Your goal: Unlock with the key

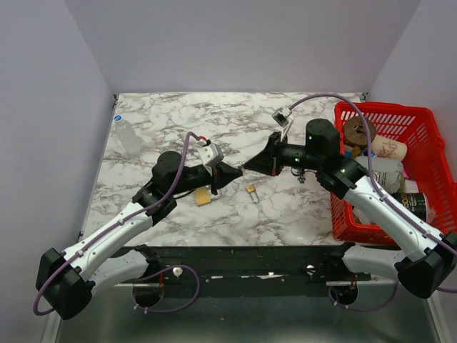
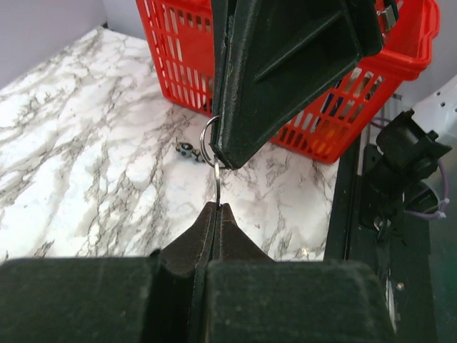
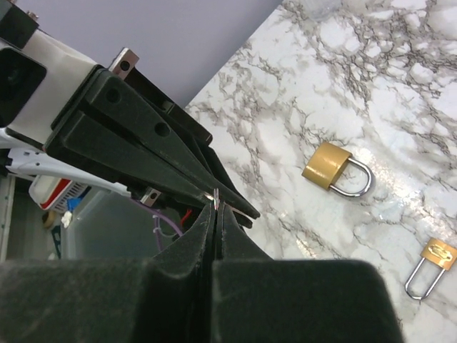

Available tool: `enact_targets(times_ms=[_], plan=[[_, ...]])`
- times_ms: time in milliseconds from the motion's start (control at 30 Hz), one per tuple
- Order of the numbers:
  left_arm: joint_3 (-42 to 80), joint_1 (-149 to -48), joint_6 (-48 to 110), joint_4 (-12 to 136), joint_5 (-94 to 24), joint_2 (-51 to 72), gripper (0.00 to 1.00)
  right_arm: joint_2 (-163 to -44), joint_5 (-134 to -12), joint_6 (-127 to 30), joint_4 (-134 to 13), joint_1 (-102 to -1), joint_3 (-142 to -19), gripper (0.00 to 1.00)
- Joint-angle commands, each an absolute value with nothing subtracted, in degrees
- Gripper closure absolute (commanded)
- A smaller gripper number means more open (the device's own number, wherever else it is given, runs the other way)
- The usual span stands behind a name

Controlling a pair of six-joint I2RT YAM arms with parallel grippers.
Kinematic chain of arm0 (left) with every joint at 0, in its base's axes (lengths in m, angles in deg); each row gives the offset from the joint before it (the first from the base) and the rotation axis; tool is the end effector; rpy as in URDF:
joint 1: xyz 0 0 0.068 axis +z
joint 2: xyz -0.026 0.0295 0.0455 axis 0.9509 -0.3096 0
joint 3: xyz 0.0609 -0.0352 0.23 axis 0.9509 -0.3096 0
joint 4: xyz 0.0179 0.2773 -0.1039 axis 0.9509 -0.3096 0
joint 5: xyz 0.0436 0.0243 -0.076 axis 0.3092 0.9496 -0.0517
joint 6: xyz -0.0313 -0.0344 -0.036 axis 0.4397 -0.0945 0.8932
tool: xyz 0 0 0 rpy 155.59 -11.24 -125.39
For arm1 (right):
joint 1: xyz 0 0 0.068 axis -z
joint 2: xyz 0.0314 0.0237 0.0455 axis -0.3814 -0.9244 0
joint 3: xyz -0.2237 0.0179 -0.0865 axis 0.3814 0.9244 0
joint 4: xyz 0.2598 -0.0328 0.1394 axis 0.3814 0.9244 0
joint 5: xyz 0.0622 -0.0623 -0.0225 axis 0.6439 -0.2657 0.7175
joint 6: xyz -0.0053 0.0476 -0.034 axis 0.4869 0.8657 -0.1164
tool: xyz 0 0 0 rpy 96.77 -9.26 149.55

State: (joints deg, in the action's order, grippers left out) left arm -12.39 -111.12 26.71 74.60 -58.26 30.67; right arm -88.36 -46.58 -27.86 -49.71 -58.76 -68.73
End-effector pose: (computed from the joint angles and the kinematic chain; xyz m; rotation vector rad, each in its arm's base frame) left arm 0.2097 -0.1997 0.2895 0.8782 1.4283 -1.0595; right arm 0.2424 0.2077 0.3444 -0.6009 1.8887 1.2949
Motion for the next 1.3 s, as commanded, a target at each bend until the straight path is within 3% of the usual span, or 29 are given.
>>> enact_targets(times_ms=[0, 67, 167, 333, 833, 1033, 1200, 1267], plan=[[-7.6, -112.0, 22.0, 63.0, -64.3, 31.7, 1.0, -86.5, -51.2, -37.9, -41.0, -59.0, -71.4, 0.74], [-7.2, -112.0, 21.9, 60.3, -66.3, 31.7, 1.0, -86.2, -51.1, -43.4, -37.0, -59.0, -72.6, 0.55], [-6.7, -112.0, 22.0, 55.7, -70.9, 31.2, 1.0, -85.9, -48.8, -49.1, -34.2, -59.0, -72.8, 0.43], [-6.4, -112.0, 22.3, 51.8, -77.5, 29.3, 1.0, -85.9, -42.6, -52.7, -32.7, -60.7, -71.6, 0.44], [-4.9, -112.0, 20.8, 48.2, -79.4, 26.6, 1.0, -89.8, -41.8, -56.7, -30.6, -67.5, -70.0, 0.59], [-4.8, -112.0, 20.8, 48.3, -79.7, 26.4, 1.0, -90.0, -40.9, -56.6, -31.7, -67.6, -69.1, 0.7], [-4.9, -112.0, 21.1, 48.8, -80.3, 26.3, 1.0, -89.8, -38.6, -55.7, -35.6, -67.6, -67.5, 0.98], [-4.8, -112.0, 21.5, 48.9, -79.6, 26.7, 1.0, -89.3, -38.5, -52.2, -38.0, -67.7, -65.6, 0.99]])
